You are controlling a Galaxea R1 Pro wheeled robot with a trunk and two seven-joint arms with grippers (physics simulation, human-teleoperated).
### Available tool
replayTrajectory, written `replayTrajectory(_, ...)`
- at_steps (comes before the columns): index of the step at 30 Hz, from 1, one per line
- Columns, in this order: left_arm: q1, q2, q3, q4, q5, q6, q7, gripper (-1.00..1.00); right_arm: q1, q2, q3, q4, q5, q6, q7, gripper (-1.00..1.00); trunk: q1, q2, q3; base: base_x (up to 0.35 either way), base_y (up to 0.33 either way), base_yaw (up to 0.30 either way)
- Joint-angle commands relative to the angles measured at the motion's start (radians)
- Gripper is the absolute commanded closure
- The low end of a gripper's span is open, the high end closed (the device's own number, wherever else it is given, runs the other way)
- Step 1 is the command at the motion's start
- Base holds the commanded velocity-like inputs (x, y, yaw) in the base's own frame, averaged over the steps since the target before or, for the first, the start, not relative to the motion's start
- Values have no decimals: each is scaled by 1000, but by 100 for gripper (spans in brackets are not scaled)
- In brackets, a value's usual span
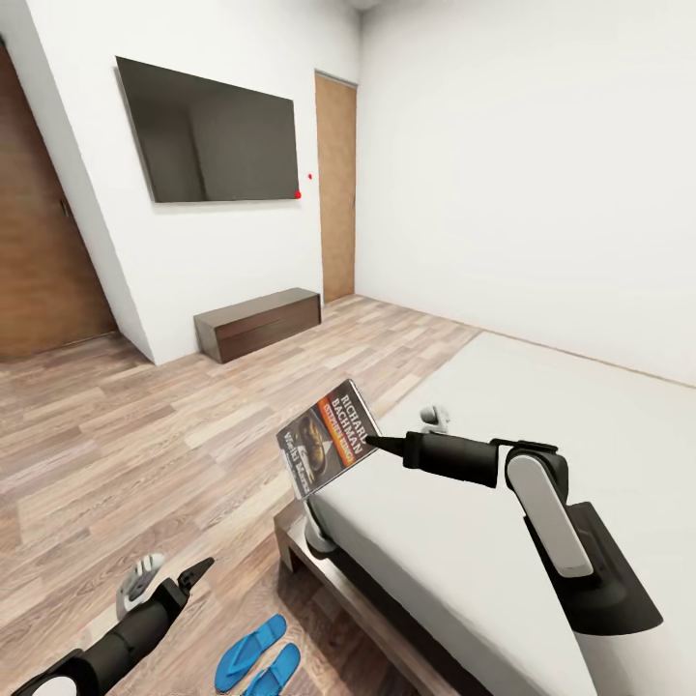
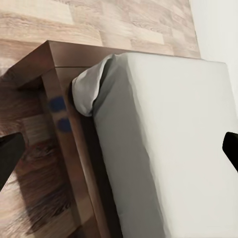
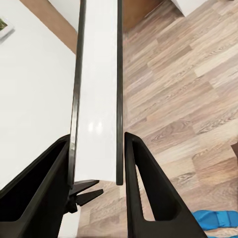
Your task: In the bedroom, move the book from the bed onto either nightstand, and place the two sandals side by side next to the bed.
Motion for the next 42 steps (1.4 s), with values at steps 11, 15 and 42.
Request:
replayTrajectory(11, -4, -2, -8, 12, -1, 5, -2, -100, -2, -1, 3, -1, 9, 2, 10, 100, 0, 0, -1, 0, 0, 284)
replayTrajectory(15, -34, -5, -71, 83, -2, -19, 0, -100, 1, -7, 0, -1, 4, 2, 17, 100, 0, 0, -1, 0, 0, 285)
replayTrajectory(42, -320, -42, -329, 585, -2, -85, 6, -100, 7, -2, -13, 9, -31, 2, 235, 100, 0, 0, -1, 0, 0, 285)
